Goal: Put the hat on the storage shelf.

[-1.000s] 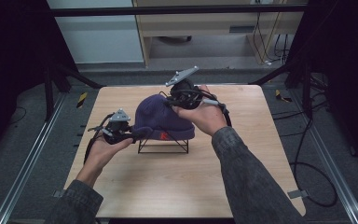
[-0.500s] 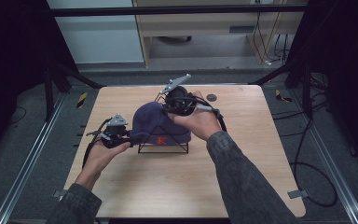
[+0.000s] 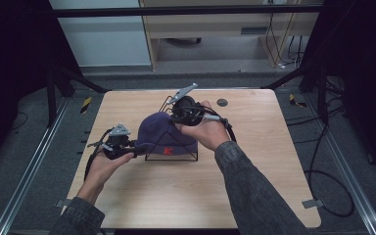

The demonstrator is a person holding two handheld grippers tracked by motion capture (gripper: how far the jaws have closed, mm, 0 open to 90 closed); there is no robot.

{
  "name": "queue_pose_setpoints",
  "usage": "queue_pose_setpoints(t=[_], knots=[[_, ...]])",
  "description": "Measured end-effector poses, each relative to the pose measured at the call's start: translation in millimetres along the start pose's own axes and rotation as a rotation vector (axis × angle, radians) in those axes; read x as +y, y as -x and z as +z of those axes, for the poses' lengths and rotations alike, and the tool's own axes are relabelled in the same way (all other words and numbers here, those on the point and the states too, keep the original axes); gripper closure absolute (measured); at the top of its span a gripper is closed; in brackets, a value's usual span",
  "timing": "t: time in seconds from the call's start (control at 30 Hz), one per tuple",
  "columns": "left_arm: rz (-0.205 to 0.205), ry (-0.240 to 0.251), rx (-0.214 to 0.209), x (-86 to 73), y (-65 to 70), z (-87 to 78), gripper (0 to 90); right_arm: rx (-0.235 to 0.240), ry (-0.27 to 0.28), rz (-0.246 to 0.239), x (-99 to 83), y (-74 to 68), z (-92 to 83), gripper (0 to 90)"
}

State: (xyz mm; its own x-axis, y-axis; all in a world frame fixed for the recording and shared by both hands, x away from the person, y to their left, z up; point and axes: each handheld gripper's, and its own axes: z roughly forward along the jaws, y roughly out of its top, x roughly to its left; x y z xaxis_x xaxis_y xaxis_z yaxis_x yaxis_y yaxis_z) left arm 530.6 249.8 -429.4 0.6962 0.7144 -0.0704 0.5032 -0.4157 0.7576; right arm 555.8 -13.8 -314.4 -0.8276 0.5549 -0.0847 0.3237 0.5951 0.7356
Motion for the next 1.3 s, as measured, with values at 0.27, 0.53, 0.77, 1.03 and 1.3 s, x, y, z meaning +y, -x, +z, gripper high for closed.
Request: queue_pose_setpoints(t=[0.27, 0.53, 0.77, 1.03, 1.3], knots=[[0.003, -0.010, 0.003, -0.8, 2.0, -3.0, 57.1, 0.012, -0.019, -0.001, -0.3, -1.5, 2.3, 76.4], [-0.007, 0.016, 0.011, -4.4, 1.1, -11.3, 57.5, 0.021, -0.012, 0.003, -0.2, -3.0, 0.4, 74.2], [-0.025, 0.051, 0.063, -12.5, 0.2, -20.4, 54.0, 0.018, 0.005, -0.001, 4.3, -3.3, -6.7, 74.8], [-0.068, 0.028, 0.158, -29.6, -9.2, -22.8, 37.2, 0.003, 0.006, 0.004, 6.7, -3.3, -9.2, 72.8], [-0.077, -0.069, 0.227, -48.7, -15.0, -13.9, 24.7, -0.007, 0.007, 0.025, 4.3, -4.2, -10.1, 69.2]])
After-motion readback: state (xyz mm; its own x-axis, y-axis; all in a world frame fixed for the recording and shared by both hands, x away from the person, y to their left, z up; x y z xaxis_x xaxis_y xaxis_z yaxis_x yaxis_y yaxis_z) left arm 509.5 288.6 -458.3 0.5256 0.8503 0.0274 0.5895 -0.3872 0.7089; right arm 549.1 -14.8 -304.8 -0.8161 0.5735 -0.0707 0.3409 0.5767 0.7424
